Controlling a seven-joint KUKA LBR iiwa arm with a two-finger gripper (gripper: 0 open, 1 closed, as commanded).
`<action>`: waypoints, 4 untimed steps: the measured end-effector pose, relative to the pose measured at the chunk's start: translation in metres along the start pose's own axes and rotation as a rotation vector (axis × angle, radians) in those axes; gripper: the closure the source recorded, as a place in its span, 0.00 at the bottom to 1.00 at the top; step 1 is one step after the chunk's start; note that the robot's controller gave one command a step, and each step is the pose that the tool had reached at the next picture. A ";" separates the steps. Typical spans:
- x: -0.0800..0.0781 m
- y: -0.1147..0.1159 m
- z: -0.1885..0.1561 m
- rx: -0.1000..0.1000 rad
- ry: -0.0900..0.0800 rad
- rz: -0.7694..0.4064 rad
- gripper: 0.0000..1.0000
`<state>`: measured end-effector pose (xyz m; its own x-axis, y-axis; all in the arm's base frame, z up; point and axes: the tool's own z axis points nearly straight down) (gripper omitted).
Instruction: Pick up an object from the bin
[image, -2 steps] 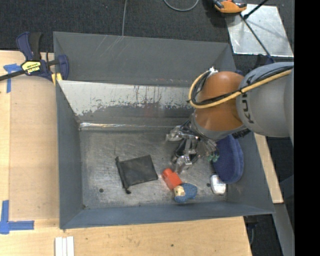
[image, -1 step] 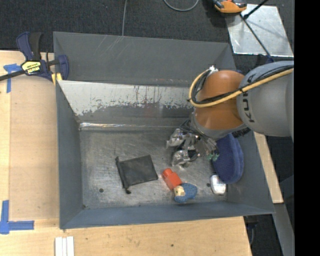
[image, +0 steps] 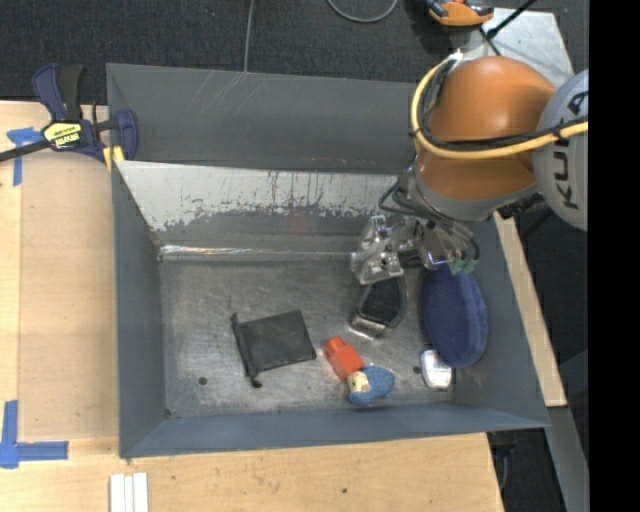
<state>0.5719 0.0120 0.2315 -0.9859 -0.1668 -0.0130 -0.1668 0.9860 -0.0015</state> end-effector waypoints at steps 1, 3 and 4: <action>0.002 0.000 0.005 -0.001 0.009 0.000 0.00; -0.013 0.060 0.134 -0.002 0.010 -0.080 1.00; -0.008 0.077 -0.028 -0.002 0.000 -0.233 1.00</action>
Offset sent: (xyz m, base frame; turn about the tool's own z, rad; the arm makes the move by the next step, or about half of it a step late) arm 0.0000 0.0000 0.0000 0.0000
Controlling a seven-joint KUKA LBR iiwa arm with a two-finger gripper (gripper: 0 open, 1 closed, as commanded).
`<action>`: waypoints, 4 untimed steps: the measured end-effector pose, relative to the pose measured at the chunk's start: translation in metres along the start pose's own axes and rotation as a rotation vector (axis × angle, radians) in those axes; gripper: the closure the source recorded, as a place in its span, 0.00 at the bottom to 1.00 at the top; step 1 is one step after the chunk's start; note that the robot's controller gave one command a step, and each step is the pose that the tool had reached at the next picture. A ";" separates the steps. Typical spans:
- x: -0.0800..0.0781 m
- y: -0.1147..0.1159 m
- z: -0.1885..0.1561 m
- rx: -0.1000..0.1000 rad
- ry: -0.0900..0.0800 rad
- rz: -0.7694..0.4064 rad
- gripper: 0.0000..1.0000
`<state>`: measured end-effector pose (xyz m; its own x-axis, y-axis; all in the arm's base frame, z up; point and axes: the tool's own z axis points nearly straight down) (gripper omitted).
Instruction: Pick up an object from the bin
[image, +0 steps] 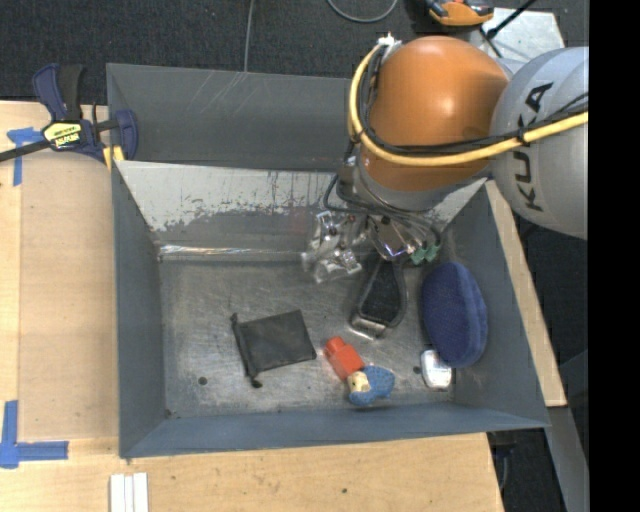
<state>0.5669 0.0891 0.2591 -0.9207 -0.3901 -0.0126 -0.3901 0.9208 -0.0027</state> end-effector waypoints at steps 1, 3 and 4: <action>-0.052 0.091 0.114 -0.007 0.014 -0.299 1.00; -0.078 0.047 0.120 -0.001 0.007 -0.020 0.00; -0.067 0.027 0.136 -0.002 0.011 -0.006 0.00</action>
Offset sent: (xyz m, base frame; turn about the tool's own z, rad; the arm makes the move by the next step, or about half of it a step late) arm 0.0144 0.1024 -0.1109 -0.2974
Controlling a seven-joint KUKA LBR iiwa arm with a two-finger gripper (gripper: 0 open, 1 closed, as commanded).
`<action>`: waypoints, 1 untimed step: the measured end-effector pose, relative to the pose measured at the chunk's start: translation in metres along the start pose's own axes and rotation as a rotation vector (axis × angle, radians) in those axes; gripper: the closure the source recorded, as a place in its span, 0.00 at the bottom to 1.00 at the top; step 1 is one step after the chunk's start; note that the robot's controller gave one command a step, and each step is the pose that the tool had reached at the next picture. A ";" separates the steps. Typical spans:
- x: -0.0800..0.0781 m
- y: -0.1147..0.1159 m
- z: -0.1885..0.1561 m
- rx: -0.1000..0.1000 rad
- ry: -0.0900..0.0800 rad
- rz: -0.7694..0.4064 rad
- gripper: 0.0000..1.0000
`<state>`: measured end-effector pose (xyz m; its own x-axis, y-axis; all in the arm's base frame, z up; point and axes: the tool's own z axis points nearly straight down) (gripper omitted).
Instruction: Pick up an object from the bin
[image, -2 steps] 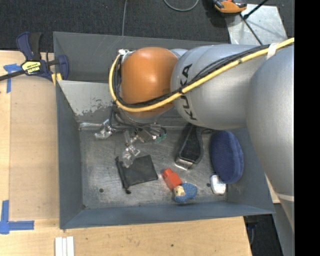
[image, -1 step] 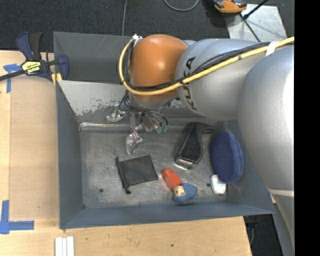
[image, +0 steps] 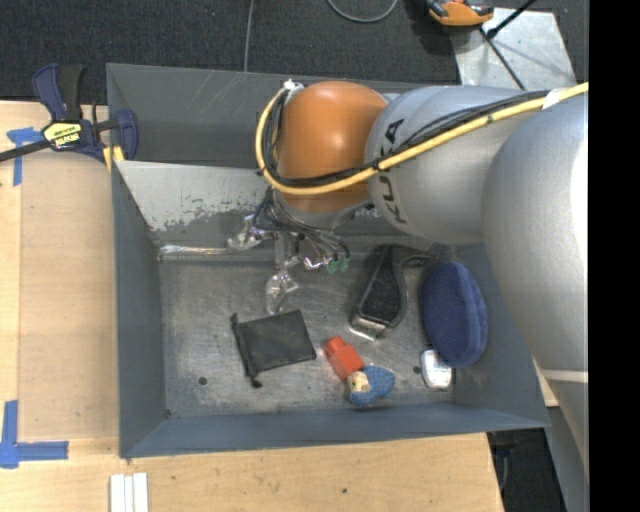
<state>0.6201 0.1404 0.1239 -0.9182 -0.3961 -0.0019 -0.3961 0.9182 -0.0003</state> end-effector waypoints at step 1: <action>0.024 0.001 0.003 0.000 0.001 0.106 0.00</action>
Offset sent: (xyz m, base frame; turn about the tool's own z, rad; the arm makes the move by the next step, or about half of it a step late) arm -0.0229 -0.0081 -0.0033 0.1053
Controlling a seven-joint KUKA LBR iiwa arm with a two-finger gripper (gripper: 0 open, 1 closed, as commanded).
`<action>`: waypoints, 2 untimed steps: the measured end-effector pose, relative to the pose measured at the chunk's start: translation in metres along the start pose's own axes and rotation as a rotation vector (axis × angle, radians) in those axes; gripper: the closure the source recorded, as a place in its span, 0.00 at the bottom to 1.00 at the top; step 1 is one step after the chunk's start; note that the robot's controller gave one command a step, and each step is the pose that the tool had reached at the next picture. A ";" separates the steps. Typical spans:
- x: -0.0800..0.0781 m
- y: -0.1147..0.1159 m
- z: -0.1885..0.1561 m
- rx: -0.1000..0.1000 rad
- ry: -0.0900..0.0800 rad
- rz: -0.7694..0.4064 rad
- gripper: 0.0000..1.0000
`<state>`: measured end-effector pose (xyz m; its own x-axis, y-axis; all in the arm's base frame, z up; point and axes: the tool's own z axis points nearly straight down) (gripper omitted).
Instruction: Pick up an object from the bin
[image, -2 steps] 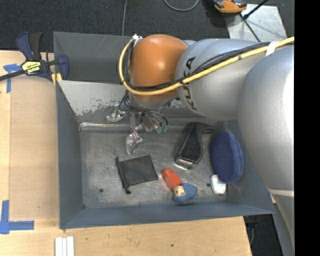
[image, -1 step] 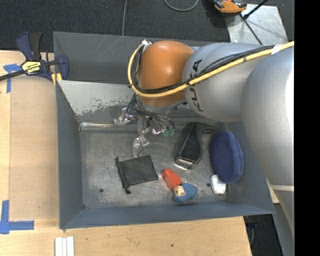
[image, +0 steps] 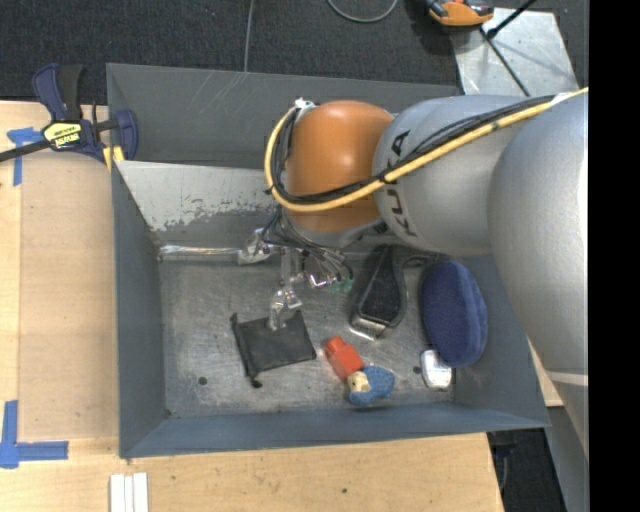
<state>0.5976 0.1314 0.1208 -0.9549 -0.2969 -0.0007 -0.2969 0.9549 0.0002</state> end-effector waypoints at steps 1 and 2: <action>0.023 -0.027 0.022 0.000 0.000 -0.464 0.00; 0.011 -0.002 0.045 0.005 0.001 -0.611 0.00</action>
Offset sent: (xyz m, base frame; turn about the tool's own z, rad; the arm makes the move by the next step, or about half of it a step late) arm -0.0149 -0.0311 -0.0215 -0.4664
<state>0.5873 0.1260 0.0755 -0.6121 -0.7908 0.0012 -0.7908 0.6121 -0.0044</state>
